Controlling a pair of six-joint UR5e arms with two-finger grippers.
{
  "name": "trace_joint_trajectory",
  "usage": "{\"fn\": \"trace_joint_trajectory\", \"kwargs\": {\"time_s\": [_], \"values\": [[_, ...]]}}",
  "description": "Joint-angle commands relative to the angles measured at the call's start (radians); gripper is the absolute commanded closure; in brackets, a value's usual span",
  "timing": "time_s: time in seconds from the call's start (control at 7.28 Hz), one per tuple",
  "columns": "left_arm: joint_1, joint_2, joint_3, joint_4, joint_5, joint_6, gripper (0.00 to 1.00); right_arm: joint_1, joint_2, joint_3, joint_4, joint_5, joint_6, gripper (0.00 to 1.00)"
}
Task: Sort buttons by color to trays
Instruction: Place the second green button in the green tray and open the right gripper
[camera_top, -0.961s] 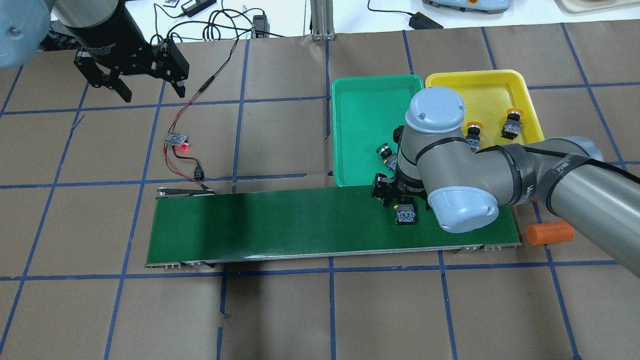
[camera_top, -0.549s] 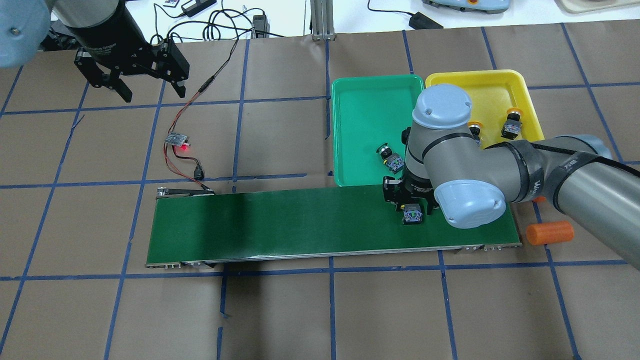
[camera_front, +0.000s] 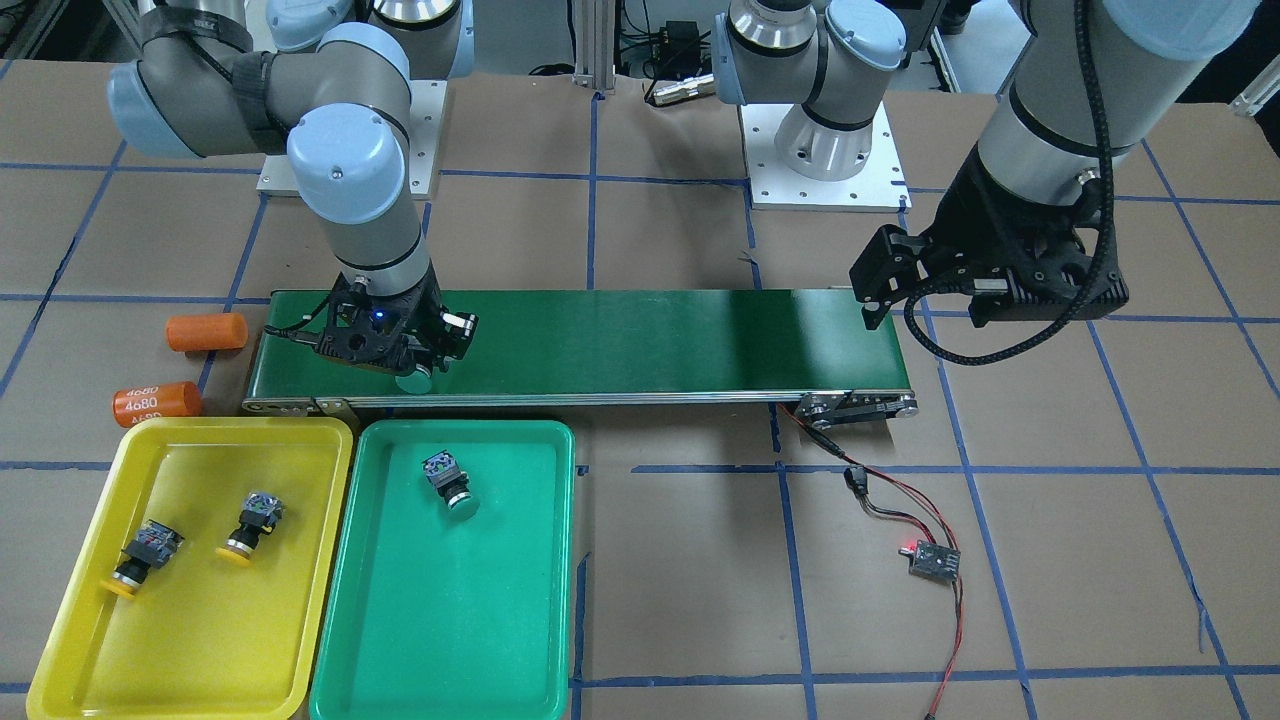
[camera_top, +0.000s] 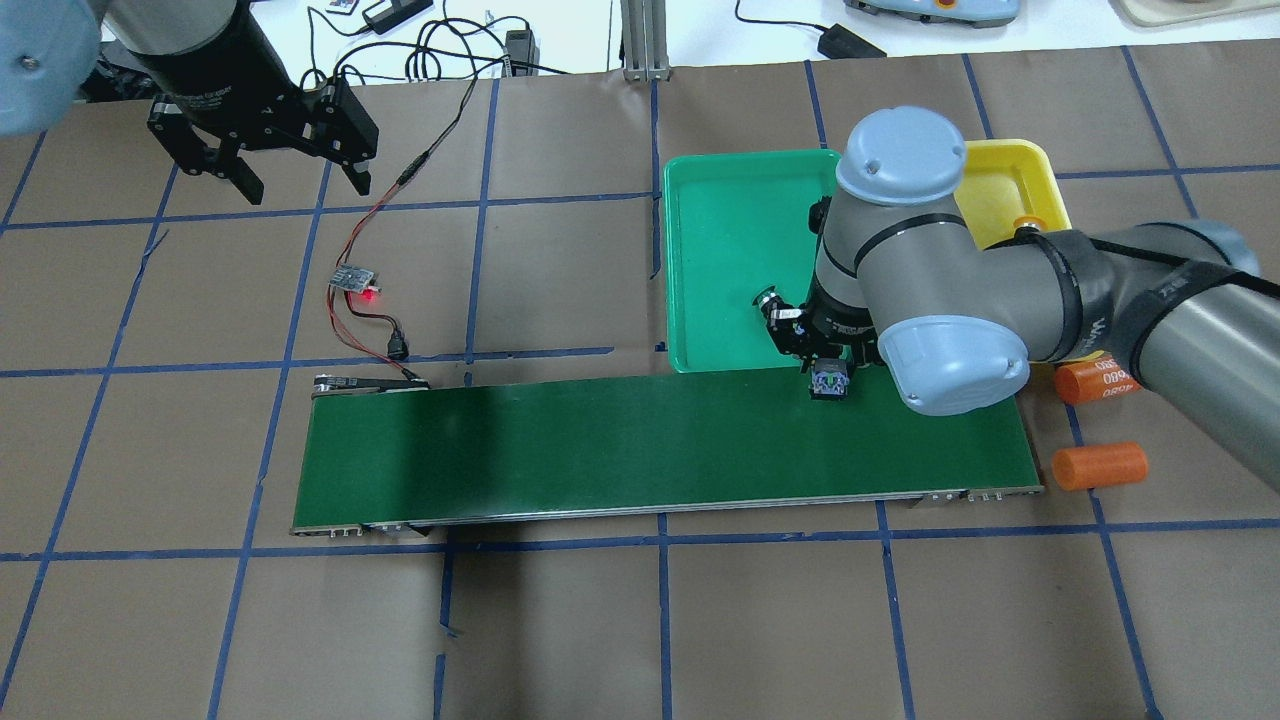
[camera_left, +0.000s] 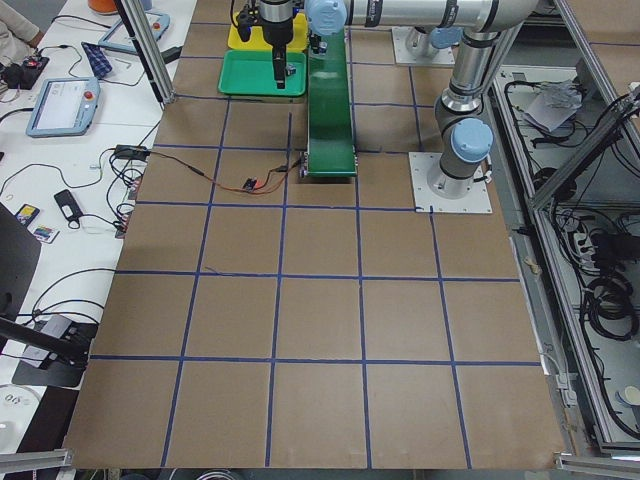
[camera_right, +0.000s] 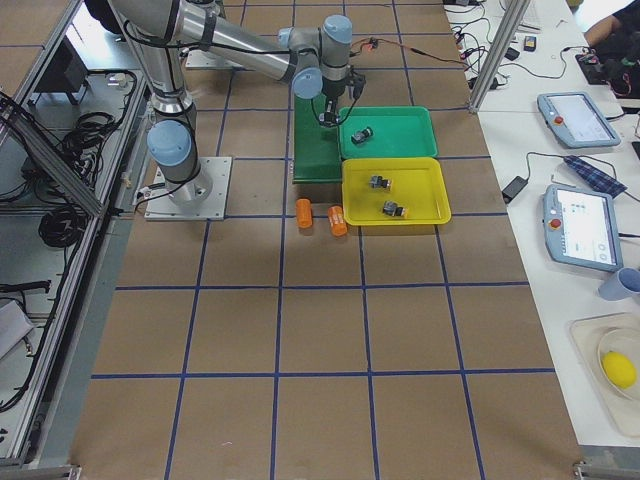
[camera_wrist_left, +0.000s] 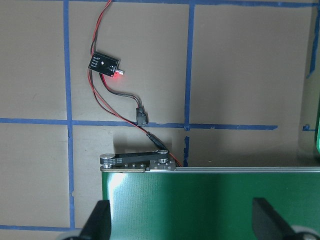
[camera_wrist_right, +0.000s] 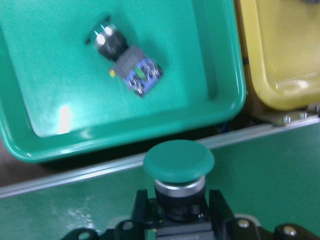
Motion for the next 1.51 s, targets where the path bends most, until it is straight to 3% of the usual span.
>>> {"fn": "trace_joint_trajectory", "kwargs": {"time_s": [0.0, 0.41, 0.55, 0.69, 0.82, 1.37], "values": [[-0.001, 0.002, -0.001, 0.000, 0.000, 0.000, 0.00, 0.006, 0.036, -0.171, -0.023, 0.013, -0.004, 1.00], [-0.001, 0.000, 0.000, 0.000, 0.000, 0.000, 0.00, 0.038, 0.136, -0.163, -0.309, 0.014, -0.013, 0.98], [-0.001, 0.000, -0.001, 0.000, 0.000, 0.000, 0.00, 0.040, 0.140, -0.154, -0.345, 0.013, -0.013, 0.89], [0.001, 0.002, -0.001, 0.000, 0.000, 0.000, 0.00, 0.040, 0.147, -0.154, -0.348, 0.014, -0.015, 0.29], [0.001, 0.002, 0.000, 0.000, 0.000, 0.000, 0.00, 0.040, 0.145, -0.153, -0.346, 0.013, -0.015, 0.02], [0.001, -0.001, 0.000, 0.000, 0.000, 0.000, 0.00, 0.030, 0.125, -0.153, -0.319, 0.002, -0.015, 0.00]]}}
